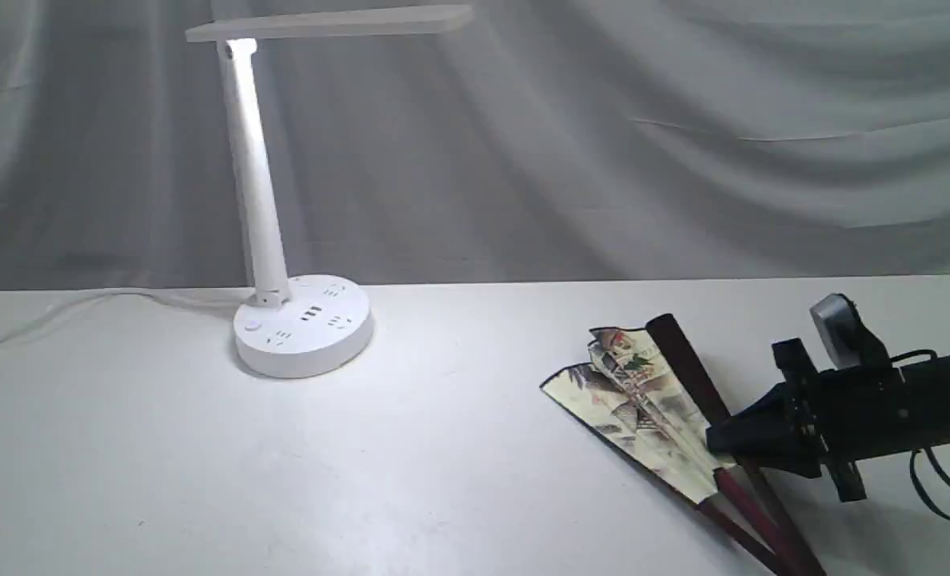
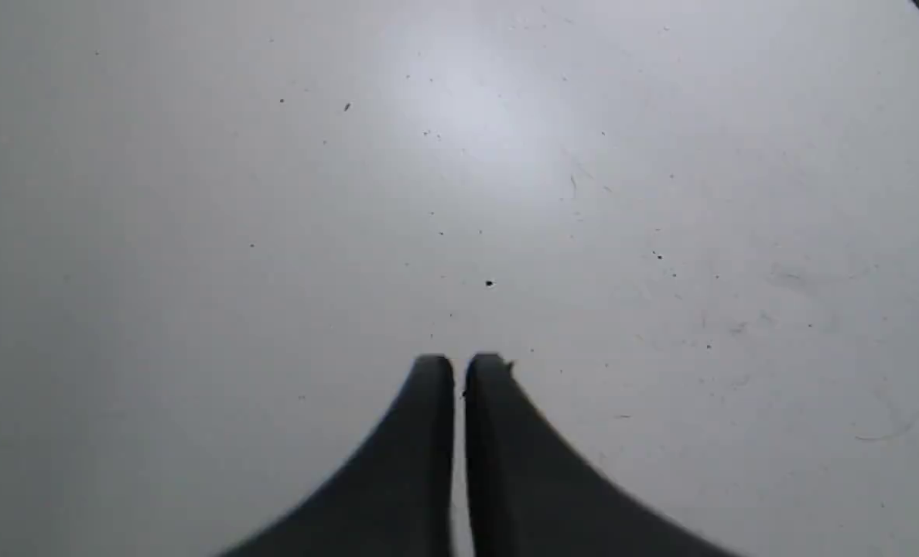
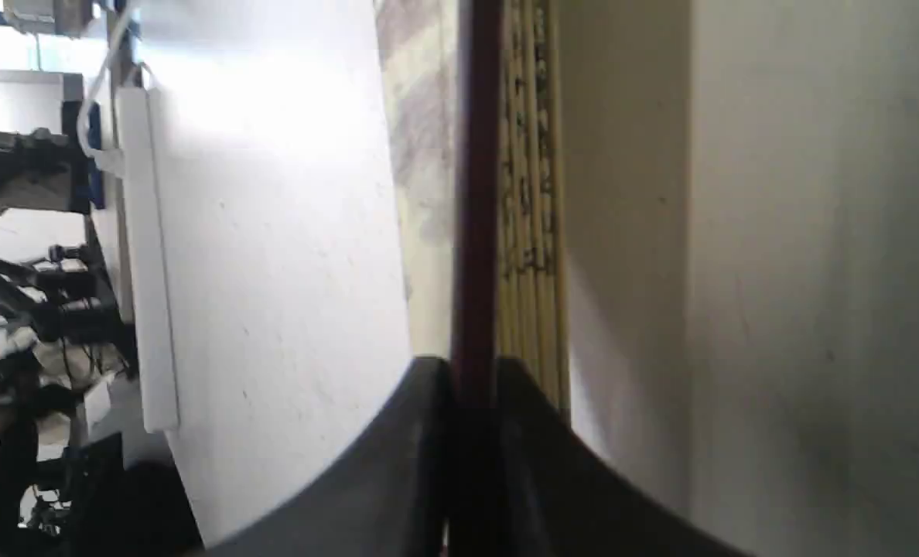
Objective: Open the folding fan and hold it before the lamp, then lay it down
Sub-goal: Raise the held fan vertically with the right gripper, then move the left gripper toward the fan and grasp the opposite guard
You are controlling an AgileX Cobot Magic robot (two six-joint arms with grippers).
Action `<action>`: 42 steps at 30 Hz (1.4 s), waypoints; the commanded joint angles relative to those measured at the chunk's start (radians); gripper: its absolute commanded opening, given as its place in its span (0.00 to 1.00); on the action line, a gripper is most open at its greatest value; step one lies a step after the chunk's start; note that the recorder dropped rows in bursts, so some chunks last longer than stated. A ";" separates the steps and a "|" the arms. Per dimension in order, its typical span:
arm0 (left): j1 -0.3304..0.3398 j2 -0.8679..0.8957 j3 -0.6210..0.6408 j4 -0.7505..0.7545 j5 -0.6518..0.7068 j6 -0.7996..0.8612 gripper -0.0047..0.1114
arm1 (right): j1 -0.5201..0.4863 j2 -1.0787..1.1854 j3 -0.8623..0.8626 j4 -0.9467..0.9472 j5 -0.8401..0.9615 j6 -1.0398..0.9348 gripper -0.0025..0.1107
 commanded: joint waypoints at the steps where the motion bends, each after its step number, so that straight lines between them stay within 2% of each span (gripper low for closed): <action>1: -0.006 0.002 -0.008 -0.012 0.022 0.003 0.06 | -0.005 -0.005 0.004 0.080 0.007 -0.009 0.02; 11: -0.006 0.002 -0.008 -0.004 0.023 0.007 0.06 | -0.005 -0.016 0.012 0.107 0.007 0.063 0.02; 21: -0.006 0.002 -0.008 -0.072 -0.101 0.062 0.06 | -0.005 -0.118 0.113 0.170 0.007 0.049 0.02; 27: -0.006 0.002 -0.008 -0.095 -0.109 0.090 0.06 | -0.005 -0.182 0.188 0.199 0.007 0.049 0.02; 35: -0.006 0.112 -0.018 -0.131 -0.112 0.119 0.06 | -0.005 -0.286 0.270 0.218 0.007 0.049 0.02; 37: -0.027 0.152 -0.046 -0.138 -0.108 0.158 0.06 | -0.005 -0.319 0.294 0.218 0.007 0.042 0.02; 42: -0.140 0.250 -0.121 -0.124 -0.159 0.170 0.06 | -0.005 -0.378 0.356 0.218 0.007 0.030 0.02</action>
